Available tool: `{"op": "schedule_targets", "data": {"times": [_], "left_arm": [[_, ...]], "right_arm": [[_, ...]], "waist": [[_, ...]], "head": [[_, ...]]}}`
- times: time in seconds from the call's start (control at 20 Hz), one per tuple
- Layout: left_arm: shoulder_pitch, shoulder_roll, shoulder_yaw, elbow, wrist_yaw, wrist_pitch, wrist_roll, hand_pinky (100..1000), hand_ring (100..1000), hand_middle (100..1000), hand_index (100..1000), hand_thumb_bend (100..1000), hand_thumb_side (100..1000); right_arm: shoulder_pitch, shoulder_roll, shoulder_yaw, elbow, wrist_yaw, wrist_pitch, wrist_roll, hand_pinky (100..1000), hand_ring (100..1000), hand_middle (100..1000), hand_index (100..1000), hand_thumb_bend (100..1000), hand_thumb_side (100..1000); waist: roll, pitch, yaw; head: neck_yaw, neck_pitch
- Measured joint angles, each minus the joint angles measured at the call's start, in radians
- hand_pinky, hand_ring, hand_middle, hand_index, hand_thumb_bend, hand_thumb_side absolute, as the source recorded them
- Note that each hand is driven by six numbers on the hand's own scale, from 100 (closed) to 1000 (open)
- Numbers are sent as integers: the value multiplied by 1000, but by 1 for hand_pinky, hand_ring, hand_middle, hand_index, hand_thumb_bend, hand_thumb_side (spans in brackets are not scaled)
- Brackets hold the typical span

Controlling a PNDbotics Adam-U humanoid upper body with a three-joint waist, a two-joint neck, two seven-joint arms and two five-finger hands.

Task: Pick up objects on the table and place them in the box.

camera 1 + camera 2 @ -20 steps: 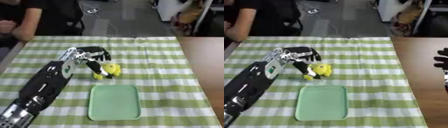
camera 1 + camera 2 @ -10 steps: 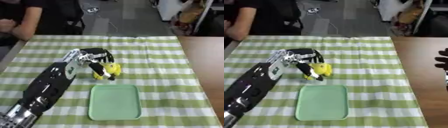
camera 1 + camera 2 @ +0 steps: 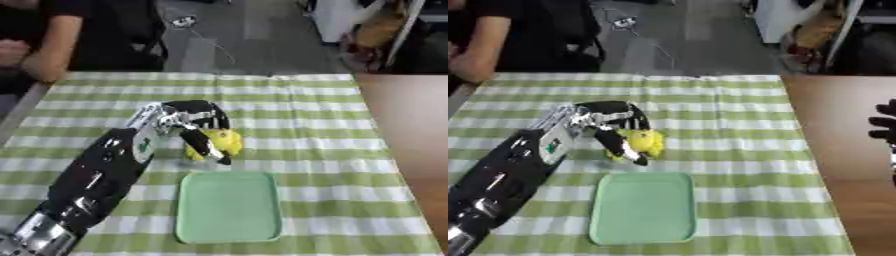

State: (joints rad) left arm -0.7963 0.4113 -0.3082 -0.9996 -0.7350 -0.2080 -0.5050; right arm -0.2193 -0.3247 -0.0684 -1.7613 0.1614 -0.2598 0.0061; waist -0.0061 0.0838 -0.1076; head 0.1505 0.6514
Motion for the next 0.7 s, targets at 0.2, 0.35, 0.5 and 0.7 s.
{"op": "schedule_targets", "data": {"times": [0.2,0.35,0.5,0.7], "left_arm": [[0,-1,0,6,-13,-6,5,653,664,721,811,703,531],[3,-3,0,13,-27,-11,12,641,618,703,802,656,511],[3,-9,2,22,-40,-15,22,626,605,696,800,631,497],[4,-10,4,36,-55,-18,28,522,531,645,788,518,441]], "right_arm": [[-8,1,4,0,0,-1,2,690,750,781,896,100,782],[-8,5,4,0,-1,-3,4,690,750,781,896,100,782],[-8,9,4,0,-1,-3,4,690,751,781,896,100,782],[-8,9,4,0,-1,-3,4,690,751,781,897,100,782]], "waist": [[-2,4,-3],[-5,7,-7],[-8,9,-7],[-8,9,-8]], "head": [[1,-5],[8,-6],[8,-6],[8,-8]]}}
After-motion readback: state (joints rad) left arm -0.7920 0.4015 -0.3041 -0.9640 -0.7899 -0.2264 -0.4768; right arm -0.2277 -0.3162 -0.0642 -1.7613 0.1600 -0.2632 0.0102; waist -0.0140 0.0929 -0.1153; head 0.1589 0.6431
